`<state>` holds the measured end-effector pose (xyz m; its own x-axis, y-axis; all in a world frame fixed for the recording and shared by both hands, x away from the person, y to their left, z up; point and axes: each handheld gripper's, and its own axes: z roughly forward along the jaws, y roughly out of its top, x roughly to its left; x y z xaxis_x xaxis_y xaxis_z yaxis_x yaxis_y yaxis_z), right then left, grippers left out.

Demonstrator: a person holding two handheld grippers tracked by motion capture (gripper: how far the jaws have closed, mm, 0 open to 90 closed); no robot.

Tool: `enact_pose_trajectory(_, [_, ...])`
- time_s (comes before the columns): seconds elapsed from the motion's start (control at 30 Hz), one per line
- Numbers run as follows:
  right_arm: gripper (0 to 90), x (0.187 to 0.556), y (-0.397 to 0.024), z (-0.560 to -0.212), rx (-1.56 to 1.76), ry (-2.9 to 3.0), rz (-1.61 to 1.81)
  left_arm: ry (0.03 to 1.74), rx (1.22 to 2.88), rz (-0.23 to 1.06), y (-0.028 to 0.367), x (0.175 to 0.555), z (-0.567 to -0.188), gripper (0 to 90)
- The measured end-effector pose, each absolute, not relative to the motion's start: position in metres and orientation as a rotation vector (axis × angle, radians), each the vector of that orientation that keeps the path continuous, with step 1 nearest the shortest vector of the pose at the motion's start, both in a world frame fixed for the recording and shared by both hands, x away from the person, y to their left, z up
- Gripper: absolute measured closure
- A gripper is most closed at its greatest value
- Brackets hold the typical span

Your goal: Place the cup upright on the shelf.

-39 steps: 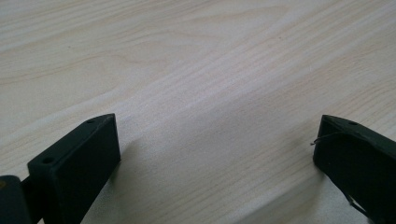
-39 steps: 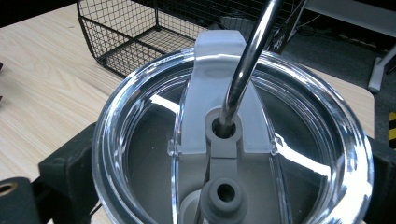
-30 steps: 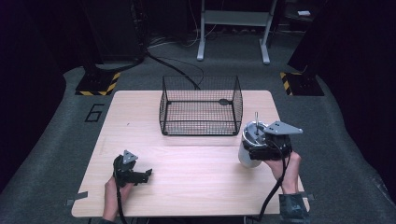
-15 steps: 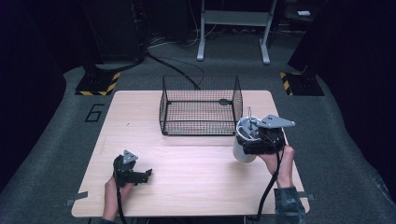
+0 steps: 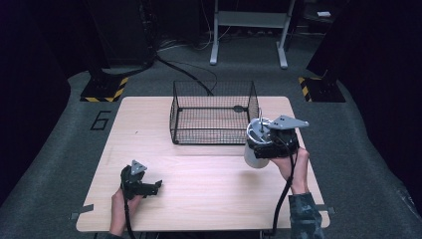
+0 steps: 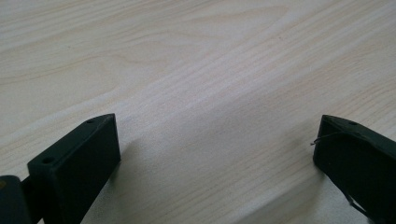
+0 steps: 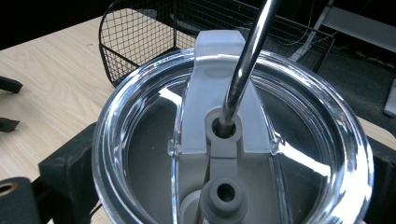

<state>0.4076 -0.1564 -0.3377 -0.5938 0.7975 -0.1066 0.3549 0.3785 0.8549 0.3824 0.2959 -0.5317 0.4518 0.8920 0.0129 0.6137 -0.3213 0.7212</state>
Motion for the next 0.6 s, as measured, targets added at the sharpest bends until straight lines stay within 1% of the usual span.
enact_pose_trajectory(0.27, [3.5, 0.422, -0.144, -0.328, 0.978, 2.142, 1.143, 1.245, 2.07, 0.548, 0.297, 0.382, -0.531, 0.4])
enact_pose_trajectory(0.6, [3.6, 0.439, -0.127, -0.316, 0.958, 2.164, 1.149, 1.252, 2.053, 0.549, 0.296, 0.382, -0.532, 0.4])
